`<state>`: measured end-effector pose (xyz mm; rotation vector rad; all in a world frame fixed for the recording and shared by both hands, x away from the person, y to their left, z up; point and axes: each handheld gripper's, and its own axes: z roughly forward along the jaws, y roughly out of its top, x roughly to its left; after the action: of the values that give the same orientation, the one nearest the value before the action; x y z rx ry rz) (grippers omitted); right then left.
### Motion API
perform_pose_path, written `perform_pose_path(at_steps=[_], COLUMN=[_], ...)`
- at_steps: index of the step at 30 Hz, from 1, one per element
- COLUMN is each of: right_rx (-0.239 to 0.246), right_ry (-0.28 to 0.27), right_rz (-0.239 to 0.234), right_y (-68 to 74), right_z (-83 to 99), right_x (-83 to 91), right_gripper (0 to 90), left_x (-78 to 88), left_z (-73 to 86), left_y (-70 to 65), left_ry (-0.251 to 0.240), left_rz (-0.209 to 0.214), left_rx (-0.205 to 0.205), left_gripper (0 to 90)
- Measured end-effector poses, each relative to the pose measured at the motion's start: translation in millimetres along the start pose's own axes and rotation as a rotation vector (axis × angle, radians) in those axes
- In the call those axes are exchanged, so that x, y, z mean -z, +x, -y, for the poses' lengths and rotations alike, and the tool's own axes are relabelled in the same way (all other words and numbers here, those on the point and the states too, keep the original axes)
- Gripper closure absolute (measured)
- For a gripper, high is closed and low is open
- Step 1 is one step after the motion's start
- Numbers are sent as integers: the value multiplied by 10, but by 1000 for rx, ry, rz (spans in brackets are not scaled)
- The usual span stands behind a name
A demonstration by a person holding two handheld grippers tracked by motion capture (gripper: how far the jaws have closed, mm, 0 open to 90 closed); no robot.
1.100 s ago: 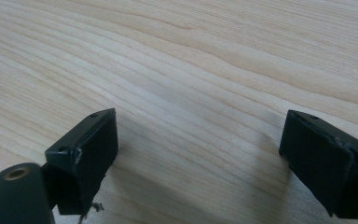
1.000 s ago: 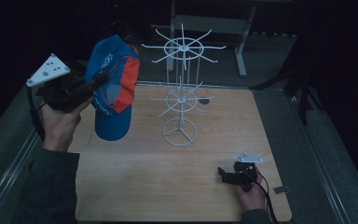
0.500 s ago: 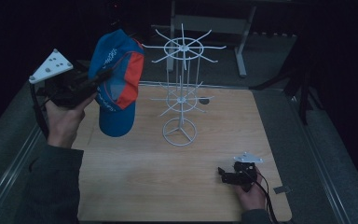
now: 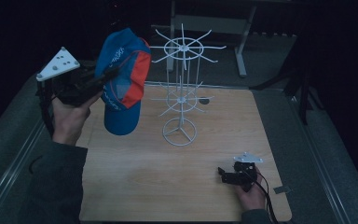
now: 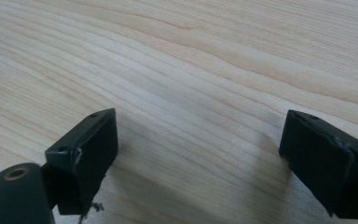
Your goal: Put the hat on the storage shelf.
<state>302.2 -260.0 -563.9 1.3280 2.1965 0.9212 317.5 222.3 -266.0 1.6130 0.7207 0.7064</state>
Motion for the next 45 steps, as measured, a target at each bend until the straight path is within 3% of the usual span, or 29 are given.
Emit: perform_pose_path(at_steps=[5, 9, 20, 23, 27, 33, 45], right_rx=[0, -1, -1, 0, 0, -1, 1], right_ry=[0, 0, 1, 1, 1, 2, -1], right_rz=[0, -1, -1, 0, 0, -1, 1], right_y=[0, 1, 1, 0, 0, 0, -1], right_z=[0, 0, 0, 0, 0, 0, 0], right_x=[0, 0, 0, 1, 0, 1, 0], right_gripper=[113, 113, 113, 113, 113, 113, 113], left_x=[-110, -187, -239, -255, -231, -180, -176], left_z=[77, 128, 156, 159, 148, 143, 253], left_y=[4, 0, -29, -29, -11, -4, 25], left_ry=[51, 129, 203, 203, 189, 185, 204], left_rz=[26, 52, 42, 42, 42, 12, 1], left_rx=[3, -20, -54, -48, -22, -12, 4], left_gripper=[883, 881, 790, 762, 652, 541, 523])
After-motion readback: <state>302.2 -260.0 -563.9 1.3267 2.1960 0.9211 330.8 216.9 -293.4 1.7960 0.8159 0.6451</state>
